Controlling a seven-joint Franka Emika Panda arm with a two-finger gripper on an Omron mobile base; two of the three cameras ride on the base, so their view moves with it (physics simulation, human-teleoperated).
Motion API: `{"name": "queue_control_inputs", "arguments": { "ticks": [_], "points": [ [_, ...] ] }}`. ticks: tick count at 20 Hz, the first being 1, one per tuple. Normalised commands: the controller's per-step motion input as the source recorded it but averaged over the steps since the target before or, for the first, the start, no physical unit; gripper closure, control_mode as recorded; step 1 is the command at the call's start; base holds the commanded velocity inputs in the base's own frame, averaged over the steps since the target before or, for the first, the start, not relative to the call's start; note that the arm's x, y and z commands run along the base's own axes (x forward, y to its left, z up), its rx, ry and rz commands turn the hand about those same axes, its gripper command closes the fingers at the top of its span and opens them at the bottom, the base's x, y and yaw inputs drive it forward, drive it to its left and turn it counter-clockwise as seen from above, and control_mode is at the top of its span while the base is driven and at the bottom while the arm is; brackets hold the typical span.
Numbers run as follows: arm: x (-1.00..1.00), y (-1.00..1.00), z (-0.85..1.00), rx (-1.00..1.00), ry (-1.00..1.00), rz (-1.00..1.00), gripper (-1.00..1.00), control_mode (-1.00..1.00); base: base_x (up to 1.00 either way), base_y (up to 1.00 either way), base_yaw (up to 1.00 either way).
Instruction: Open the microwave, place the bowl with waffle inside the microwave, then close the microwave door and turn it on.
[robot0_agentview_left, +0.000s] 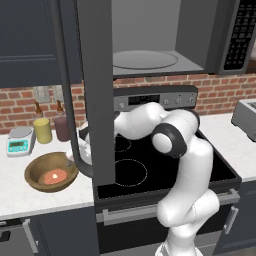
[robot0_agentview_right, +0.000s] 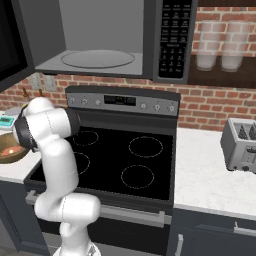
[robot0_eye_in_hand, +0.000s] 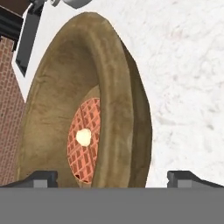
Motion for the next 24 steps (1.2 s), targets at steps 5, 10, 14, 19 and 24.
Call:
{"name": "queue_control_inputs", "arguments": {
  "ticks": [5, 10, 14, 19, 24],
  "points": [
    [0.08, 0.19, -0.17, 0.00, 0.01, 0.00, 1.00, -1.00, 0.00, 0.00, 0.00],
    [0.01, 0.00, 0.00, 0.00, 0.01, 0.00, 1.00, -1.00, 0.00, 0.00, 0.00],
    [0.00, 0.00, 0.00, 0.00, 0.00, 0.00, 1.00, -1.00, 0.00, 0.00, 0.00],
    [0.00, -0.01, 0.00, 0.02, 0.00, -0.03, 1.00, -1.00, 0.00, 0.00, 0.00],
    [-0.12, -0.39, 0.27, 0.08, 0.02, -0.15, 1.00, -1.00, 0.00, 0.00, 0.00]
  ]
}}
